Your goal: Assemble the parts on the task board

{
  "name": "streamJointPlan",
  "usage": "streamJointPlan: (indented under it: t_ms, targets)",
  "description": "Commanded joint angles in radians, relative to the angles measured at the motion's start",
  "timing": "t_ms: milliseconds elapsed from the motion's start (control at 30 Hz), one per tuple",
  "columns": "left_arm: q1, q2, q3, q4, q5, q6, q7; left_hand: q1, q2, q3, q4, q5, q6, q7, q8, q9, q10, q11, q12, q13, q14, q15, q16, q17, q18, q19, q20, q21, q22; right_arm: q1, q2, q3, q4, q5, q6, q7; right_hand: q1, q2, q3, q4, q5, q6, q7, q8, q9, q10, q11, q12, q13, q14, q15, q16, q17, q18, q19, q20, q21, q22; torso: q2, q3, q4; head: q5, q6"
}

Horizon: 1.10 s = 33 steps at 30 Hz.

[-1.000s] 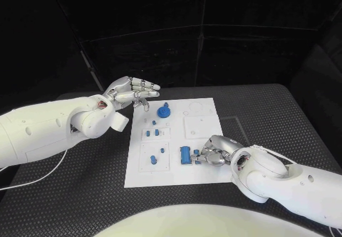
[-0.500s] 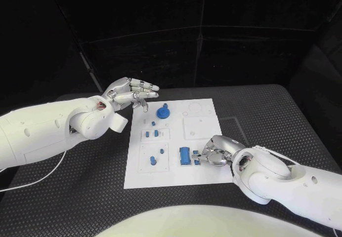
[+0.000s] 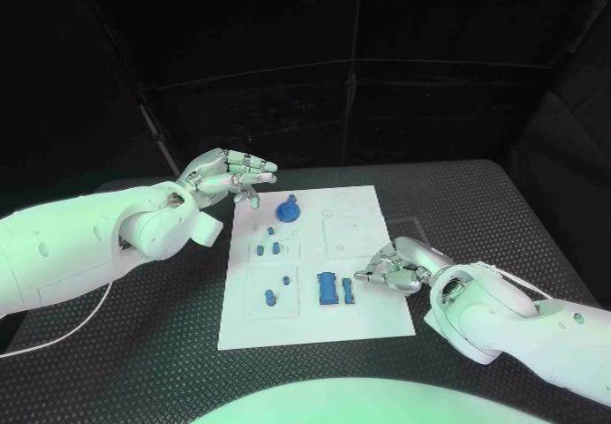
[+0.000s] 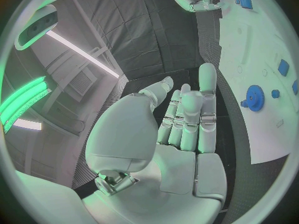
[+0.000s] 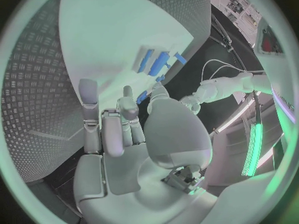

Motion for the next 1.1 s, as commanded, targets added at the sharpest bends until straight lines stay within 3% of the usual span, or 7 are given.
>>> streamJointPlan:
  t_ms: [33, 133, 367, 767, 800, 1067, 1100]
  targets:
    - [0.001, 0.010, 0.000, -0.018, 0.047, -0.021, 0.043, -0.013, 0.000, -0.016, 0.003, 0.005, 0.016, -0.004, 0.010, -0.001, -0.001, -0.009, 0.015, 0.001, -0.092, 0.001, -0.081, -0.122, 0.021, -0.051, 0.002, -0.035, -0.017, 0.027, 0.005, 0.011, -0.052, 0.380, -0.093, 0.345, 0.072, 0.025, 0.009, -0.015, 0.008, -0.020, 0.010, -0.010, -0.002, -0.139, 0.009, -0.220, -0.175, -0.021, 0.012, -0.144, -0.168, 0.026, -0.084, 0.008, -0.125, -0.157, -0.015, -0.0090, 0.0031, -0.010, 0.026]
    - [0.000, 0.022, 0.000, -0.044, 0.080, -0.043, 0.058, -0.009, 0.004, -0.022, 0.005, 0.005, 0.025, -0.005, 0.010, -0.007, 0.000, -0.008, 0.019, -0.005, -0.182, 0.007, -0.160, -0.163, 0.019, -0.130, 0.009, -0.095, -0.048, 0.061, 0.030, 0.017, -0.124, 0.616, -0.054, 0.466, 0.166, 0.049, 0.026, -0.036, 0.014, -0.058, 0.040, -0.030, -0.007, -0.303, 0.038, -0.407, -0.314, -0.226, 0.048, -0.547, -0.610, 0.021, -0.170, 0.031, -0.251, -0.226, -0.028, -0.0116, -0.0008, -0.010, 0.045]
    - [-0.009, 0.081, 0.000, -0.143, 0.160, -0.103, 0.112, -0.003, 0.010, -0.005, 0.015, 0.005, 0.030, 0.003, -0.024, -0.012, 0.011, 0.012, -0.035, -0.013, -0.319, 0.057, -0.512, -0.334, 0.007, -0.337, 0.053, -0.284, -0.166, 0.129, 0.139, 0.022, -0.347, 1.004, 0.060, 0.677, 0.292, 0.080, 0.021, -0.067, 0.005, -0.122, 0.098, -0.068, -0.051, -0.422, 0.125, -0.695, -0.648, -0.480, 0.151, -1.012, -0.860, 0.002, -0.350, 0.131, -0.583, -0.419, -0.053, -0.0230, -0.0016, -0.019, 0.121]
    - [-0.033, 0.172, 0.000, -0.270, 0.279, -0.215, 0.202, 0.005, 0.020, -0.045, 0.025, 0.006, 0.031, 0.015, -0.099, -0.011, -0.023, 0.049, -0.179, -0.013, -0.338, 0.127, -0.902, -0.491, 0.025, -0.501, 0.152, -0.501, -0.361, 0.156, 0.300, 0.025, -0.620, 1.135, 0.129, 0.846, 0.321, 0.110, 0.008, -0.126, -0.008, -0.052, 0.103, -0.143, -0.191, -0.269, 0.139, -0.941, -1.073, -0.417, 0.186, -1.343, -1.172, 0.027, -0.301, 0.194, -0.827, -0.574, -0.073, -0.0182, 0.0050, -0.002, 0.207]
    - [-0.032, 0.165, -0.001, -0.261, 0.213, -0.158, 0.132, -0.389, 0.081, -0.148, 0.045, -0.066, -0.261, -0.047, -0.127, -0.076, -0.328, -0.003, -0.212, -0.074, -0.623, 0.080, -0.966, -0.579, -0.041, -0.726, 0.070, -0.529, -0.448, 0.153, 0.287, 0.024, -0.603, 1.050, 0.069, 0.748, -0.130, 0.026, 0.060, -0.172, -0.073, -0.338, 0.037, -0.206, -0.226, -0.588, 0.090, -0.975, -1.094, -0.737, 0.147, -1.365, -1.203, -0.037, -0.562, 0.117, -0.894, -0.601, -0.069, -0.0196, 0.0001, -0.006, 0.191]
    - [-0.058, 0.155, 0.023, -0.197, 0.206, -0.243, 0.135, -0.628, 0.081, -0.218, 0.045, -0.066, -0.429, -0.085, -0.201, -0.076, -0.508, -0.035, -0.299, -0.074, -0.789, 0.051, -1.016, -0.579, -0.059, -0.855, 0.018, -0.607, -0.506, 0.175, 0.268, -0.004, -0.529, 1.132, -0.015, 0.798, -0.404, 0.026, 0.092, -0.205, -0.113, -0.511, 0.003, -0.206, -0.324, -0.773, 0.061, -1.074, -1.171, -0.922, 0.120, -1.436, -1.303, -0.054, -0.711, 0.071, -0.945, -0.679, -0.085, -0.0190, 0.0380, -0.006, 0.194]
    - [-0.064, 0.152, 0.028, -0.183, 0.204, -0.262, 0.135, -0.654, 0.081, -0.225, 0.045, -0.066, -0.448, -0.089, -0.201, -0.076, -0.528, -0.039, -0.299, -0.074, -0.808, 0.048, -1.020, -0.579, -0.059, -0.870, 0.012, -0.607, -0.512, 0.181, 0.263, -0.011, -0.512, 1.151, -0.035, 0.809, -0.437, 0.026, 0.096, -0.209, -0.117, -0.531, -0.002, -0.206, -0.324, -0.795, 0.057, -1.074, -1.171, -0.945, 0.048, -1.436, -1.303, -0.054, -0.729, 0.065, -0.950, -0.679, -0.086, -0.0189, 0.0425, -0.006, 0.195]
